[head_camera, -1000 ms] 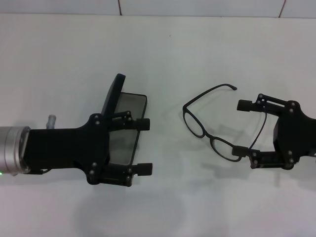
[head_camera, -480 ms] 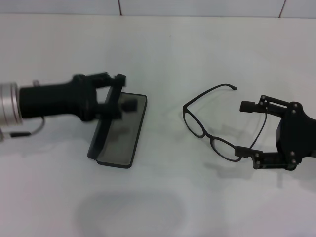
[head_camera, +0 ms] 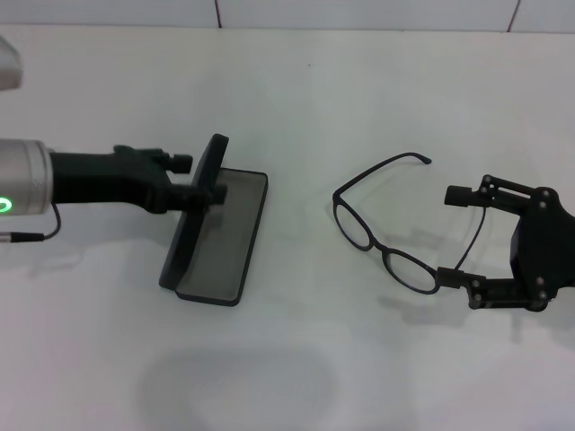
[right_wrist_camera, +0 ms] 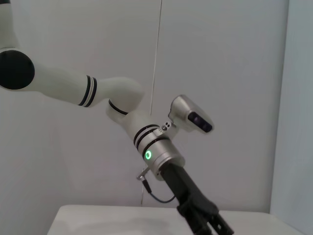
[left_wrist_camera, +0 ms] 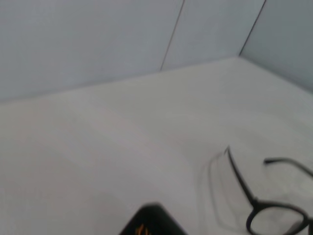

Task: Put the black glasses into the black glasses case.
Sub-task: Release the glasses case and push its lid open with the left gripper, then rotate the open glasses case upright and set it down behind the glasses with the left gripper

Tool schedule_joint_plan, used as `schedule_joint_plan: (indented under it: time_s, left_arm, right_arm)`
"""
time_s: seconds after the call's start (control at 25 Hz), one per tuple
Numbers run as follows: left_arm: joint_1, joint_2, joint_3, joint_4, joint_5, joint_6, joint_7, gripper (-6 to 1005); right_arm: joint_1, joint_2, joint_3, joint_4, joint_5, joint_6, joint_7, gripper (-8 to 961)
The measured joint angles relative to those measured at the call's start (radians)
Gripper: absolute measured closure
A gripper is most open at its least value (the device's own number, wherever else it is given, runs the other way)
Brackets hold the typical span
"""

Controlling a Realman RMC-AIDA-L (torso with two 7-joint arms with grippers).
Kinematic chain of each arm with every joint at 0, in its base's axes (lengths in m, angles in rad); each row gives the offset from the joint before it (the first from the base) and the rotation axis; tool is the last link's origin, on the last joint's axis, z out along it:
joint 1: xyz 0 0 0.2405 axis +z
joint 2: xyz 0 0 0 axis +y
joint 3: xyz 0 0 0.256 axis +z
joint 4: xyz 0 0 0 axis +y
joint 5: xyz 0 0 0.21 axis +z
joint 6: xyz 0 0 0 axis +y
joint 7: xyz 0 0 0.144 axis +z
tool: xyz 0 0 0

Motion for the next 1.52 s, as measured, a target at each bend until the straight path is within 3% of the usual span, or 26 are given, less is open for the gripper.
schedule_joint_plan:
  time_s: [0.12, 0.36, 1.04, 1.52]
  left_arm:
    - [-0.002, -0.024, -0.007, 0.011, 0.057, 0.0, -0.026, 152]
    - [-0.004, -0.039, -0.008, 0.01, 0.081, -0.005, -0.051, 184]
    - [-0.039, -0.047, 0.005, 0.007, 0.16, -0.027, -0.117, 322]
    - [-0.094, -0.042, 0.005, 0.004, 0.163, -0.022, -0.108, 696]
  right_arm:
    - [-0.001, 0.0, 0.0, -0.001, 0.0, 0.0, -0.002, 109]
    - [-0.001, 0.0, 0.0, -0.002, 0.0, 0.0, -0.015, 110]
    - [-0.014, -0.002, 0.0, -0.001, 0.001, 0.002, -0.031, 109]
    - [-0.053, -0.001, 0.002, -0.002, 0.001, -0.01, -0.065, 110]
